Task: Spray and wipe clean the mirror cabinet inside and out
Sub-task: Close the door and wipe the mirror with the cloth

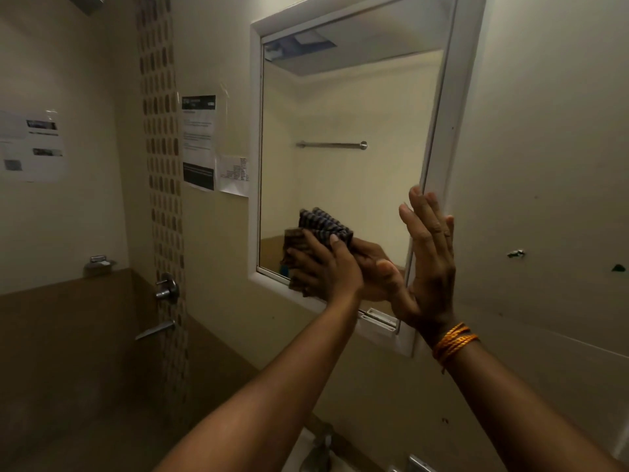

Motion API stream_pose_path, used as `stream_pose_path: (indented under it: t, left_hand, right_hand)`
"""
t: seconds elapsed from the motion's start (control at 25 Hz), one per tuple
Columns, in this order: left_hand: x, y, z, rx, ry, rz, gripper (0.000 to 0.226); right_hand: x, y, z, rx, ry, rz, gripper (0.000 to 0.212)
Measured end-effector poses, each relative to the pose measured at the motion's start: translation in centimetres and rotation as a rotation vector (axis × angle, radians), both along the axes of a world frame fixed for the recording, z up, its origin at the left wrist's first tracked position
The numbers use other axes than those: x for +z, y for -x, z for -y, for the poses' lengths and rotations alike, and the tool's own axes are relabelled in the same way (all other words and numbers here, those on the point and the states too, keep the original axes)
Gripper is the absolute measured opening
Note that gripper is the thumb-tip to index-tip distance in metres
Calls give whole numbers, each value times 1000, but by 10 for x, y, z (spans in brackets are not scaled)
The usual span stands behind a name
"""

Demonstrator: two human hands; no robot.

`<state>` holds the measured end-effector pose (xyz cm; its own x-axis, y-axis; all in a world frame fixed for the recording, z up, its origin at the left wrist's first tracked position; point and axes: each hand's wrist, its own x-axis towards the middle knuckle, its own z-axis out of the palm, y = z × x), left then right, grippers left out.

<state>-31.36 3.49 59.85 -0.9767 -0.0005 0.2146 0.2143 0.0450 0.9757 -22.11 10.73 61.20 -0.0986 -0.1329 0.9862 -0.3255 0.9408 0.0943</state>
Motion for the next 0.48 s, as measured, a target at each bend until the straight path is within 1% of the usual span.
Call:
stream_pose_path:
  t: [0.12,0.24,0.32,0.4,0.44,0.48]
  left_hand:
    - [-5,-35,-15,-30,34,-63,64]
    - [-21,-61,-26,8,130,-229,92]
    - [-28,-71,-30,14,138,-333,90]
    - [-34,-73,-28,-20,137,-398,96]
    - [-39,-72,-26,-32,173,-438,96]
    - [-44,-71,-25,-24,224,-503,90]
  right_hand:
    - [2,-7,-2,84,15,58,74]
    - [3,-14,-6,175,33,115,84]
    - [4,-18,-7,218,36,128,86]
    - [5,-21,-8,244,34,130,84]
    - [5,-22,-8,249,32,128,83]
    - [4,-22,-8,250,31,123,82]
